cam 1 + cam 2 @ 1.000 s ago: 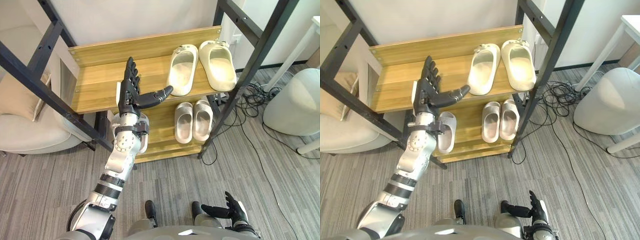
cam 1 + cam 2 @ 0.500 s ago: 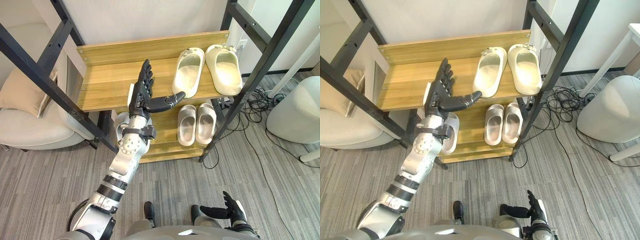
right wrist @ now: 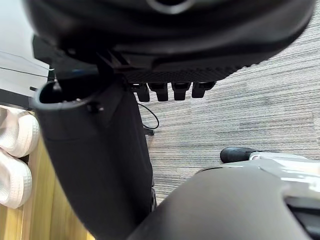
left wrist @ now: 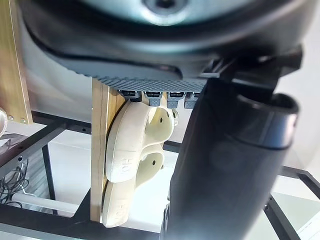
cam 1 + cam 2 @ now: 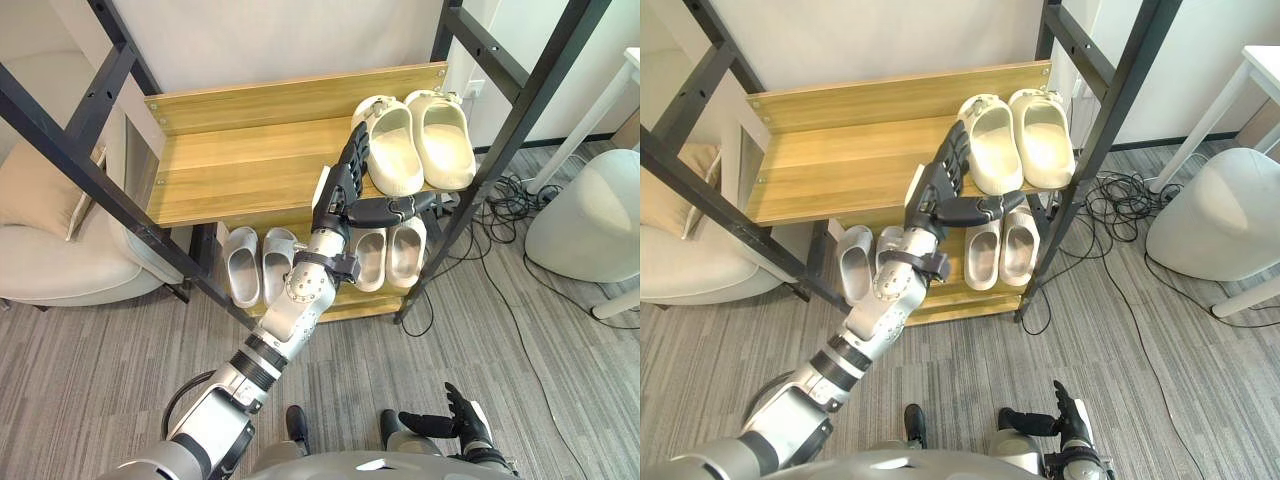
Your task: Organize the slippers on the shoe rack
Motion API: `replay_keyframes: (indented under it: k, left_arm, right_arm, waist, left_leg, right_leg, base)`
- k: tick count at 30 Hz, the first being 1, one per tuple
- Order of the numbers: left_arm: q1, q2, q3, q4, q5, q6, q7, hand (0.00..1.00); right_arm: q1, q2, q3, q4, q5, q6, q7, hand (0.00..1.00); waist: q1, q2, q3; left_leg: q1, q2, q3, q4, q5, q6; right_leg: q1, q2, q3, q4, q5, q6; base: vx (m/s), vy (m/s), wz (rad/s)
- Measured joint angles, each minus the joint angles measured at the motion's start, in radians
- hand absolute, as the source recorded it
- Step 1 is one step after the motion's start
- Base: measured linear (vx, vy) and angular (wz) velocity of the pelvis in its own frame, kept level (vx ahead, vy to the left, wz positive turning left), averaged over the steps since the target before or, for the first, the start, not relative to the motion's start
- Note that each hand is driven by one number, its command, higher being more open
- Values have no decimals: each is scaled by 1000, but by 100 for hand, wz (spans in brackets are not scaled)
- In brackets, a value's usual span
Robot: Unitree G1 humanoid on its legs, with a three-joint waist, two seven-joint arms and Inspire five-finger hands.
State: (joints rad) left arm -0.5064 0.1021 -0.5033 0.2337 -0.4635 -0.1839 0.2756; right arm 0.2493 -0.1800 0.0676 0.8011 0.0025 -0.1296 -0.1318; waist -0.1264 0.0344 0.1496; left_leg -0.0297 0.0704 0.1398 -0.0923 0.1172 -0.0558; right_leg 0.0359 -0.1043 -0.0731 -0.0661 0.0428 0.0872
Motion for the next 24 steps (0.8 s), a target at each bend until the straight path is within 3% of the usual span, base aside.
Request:
replay_keyframes:
  k: [18, 24]
  left_arm:
    - [-30, 31, 78, 31, 44, 1, -23, 100]
    - [67, 112, 119, -113, 86, 19, -23, 100]
  right_arm:
    - [0, 14, -9, -2, 1, 0, -1, 100]
    - [0, 12, -7, 0, 3, 0, 11, 100]
  waist:
    - [-2, -2, 1]
    - [12, -2, 1]
  left_leg:
    - [0, 2, -6, 4, -7, -9]
    - [0, 1, -41, 4, -6, -9]
  right_leg:
    - [11, 5, -6, -17, 1, 0]
    - [30, 6, -44, -17, -10, 1]
  base:
    - [10, 1, 1]
    - [25, 0, 18]
